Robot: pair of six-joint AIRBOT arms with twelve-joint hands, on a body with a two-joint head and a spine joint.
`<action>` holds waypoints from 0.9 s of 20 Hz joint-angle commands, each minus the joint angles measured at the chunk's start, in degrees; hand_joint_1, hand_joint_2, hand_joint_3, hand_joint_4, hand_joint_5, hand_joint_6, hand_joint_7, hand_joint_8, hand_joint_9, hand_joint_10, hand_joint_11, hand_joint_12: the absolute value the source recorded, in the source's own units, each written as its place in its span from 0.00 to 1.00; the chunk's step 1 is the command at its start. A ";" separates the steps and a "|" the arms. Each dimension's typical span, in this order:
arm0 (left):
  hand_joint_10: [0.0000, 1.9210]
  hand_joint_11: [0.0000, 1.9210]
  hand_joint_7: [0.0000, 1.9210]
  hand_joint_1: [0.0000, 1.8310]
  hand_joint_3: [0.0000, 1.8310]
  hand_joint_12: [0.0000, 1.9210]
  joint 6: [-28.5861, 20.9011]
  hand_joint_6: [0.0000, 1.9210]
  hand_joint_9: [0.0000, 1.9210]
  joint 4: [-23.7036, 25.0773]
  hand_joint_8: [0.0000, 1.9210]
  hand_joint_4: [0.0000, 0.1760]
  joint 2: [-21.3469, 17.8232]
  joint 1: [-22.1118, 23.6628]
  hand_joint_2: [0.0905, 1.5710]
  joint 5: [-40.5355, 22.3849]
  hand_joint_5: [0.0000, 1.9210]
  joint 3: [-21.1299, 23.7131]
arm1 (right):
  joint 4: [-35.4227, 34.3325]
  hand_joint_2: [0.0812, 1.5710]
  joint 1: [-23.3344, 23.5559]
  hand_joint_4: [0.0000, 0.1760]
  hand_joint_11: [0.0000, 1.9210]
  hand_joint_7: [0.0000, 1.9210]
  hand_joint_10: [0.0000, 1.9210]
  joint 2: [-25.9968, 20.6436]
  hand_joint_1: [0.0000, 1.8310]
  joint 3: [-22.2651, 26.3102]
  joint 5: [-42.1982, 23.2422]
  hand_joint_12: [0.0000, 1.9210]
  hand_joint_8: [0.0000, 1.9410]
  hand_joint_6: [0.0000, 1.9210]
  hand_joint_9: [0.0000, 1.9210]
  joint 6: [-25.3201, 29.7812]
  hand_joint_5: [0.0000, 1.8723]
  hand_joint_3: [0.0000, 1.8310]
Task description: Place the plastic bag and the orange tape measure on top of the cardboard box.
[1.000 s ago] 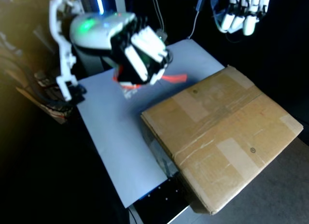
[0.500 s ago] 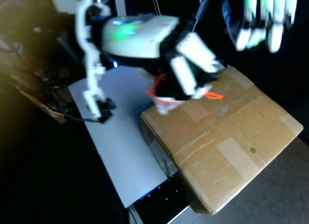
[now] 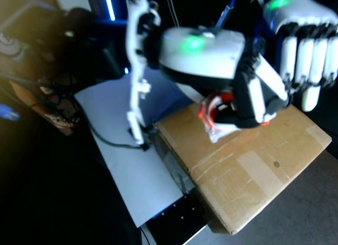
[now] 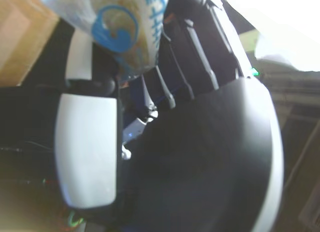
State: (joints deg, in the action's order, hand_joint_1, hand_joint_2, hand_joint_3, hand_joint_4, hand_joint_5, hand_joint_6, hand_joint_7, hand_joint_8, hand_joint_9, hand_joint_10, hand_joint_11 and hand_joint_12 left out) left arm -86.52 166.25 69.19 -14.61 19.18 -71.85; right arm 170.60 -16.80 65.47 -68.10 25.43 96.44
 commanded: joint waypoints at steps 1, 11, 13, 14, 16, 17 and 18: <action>0.84 0.24 0.38 0.73 0.00 0.92 0.31 0.64 0.33 0.26 0.76 0.00 0.39 0.37 0.77 5.42 0.39 -0.54 | 1.97 0.71 1.08 0.00 0.35 0.44 0.63 0.21 0.82 -0.31 6.62 0.83 0.62 0.57 0.48 -0.41 0.43 0.00; 0.70 0.33 0.46 0.69 0.00 0.89 0.29 0.61 0.39 -2.21 0.70 0.00 0.54 -2.90 0.75 1.89 0.36 -1.80 | 1.97 0.72 -0.32 0.00 0.40 0.45 0.79 0.74 0.68 1.11 5.58 0.96 0.67 0.55 0.41 -0.39 0.47 0.00; 0.51 0.22 0.36 0.64 0.00 0.83 0.28 0.16 0.32 -2.35 0.30 0.00 0.29 -3.01 0.66 1.59 0.34 -1.77 | 1.97 0.63 -0.32 0.00 0.26 0.29 0.81 0.29 0.68 1.61 5.58 0.99 0.68 0.60 0.28 -0.39 0.29 0.00; 0.47 0.07 0.30 0.60 0.00 0.88 0.28 0.04 0.18 -2.29 0.14 0.00 0.14 -3.08 0.64 1.46 0.34 -1.68 | 1.97 0.64 -0.32 0.00 0.20 0.24 0.77 0.14 0.59 1.80 5.60 0.97 0.64 0.58 0.23 -0.39 0.25 0.00; 0.18 0.00 0.24 0.57 0.00 0.71 0.28 0.00 0.16 -2.13 0.00 0.00 -0.47 -3.23 0.60 1.35 0.30 -1.25 | 1.97 0.64 -0.32 0.00 0.18 0.19 0.75 0.03 0.54 2.10 5.62 0.95 0.58 0.57 0.18 -0.39 0.19 0.00; 0.14 0.00 0.26 0.58 0.00 0.70 0.28 0.00 0.19 -2.11 0.00 0.00 -0.69 -3.26 0.59 1.32 0.30 -1.11 | 1.97 0.65 -0.32 0.00 0.10 0.16 0.73 -0.18 0.51 2.30 5.65 0.96 0.55 0.56 0.12 -0.39 0.17 0.00; 0.07 0.00 0.26 0.57 0.00 0.68 0.28 0.00 0.23 -2.16 0.00 0.00 -0.99 -3.28 0.56 1.29 0.28 -0.89 | 1.97 0.64 -0.32 0.00 0.05 0.17 0.62 -0.52 0.43 2.61 5.68 0.92 0.41 0.43 0.12 -0.39 0.18 0.00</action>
State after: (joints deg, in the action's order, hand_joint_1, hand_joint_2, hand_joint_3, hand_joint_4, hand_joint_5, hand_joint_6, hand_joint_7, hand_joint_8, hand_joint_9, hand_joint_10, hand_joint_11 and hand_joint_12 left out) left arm -86.54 163.41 68.25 -18.15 15.38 -72.88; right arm 170.60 -17.91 65.04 -65.56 24.10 96.40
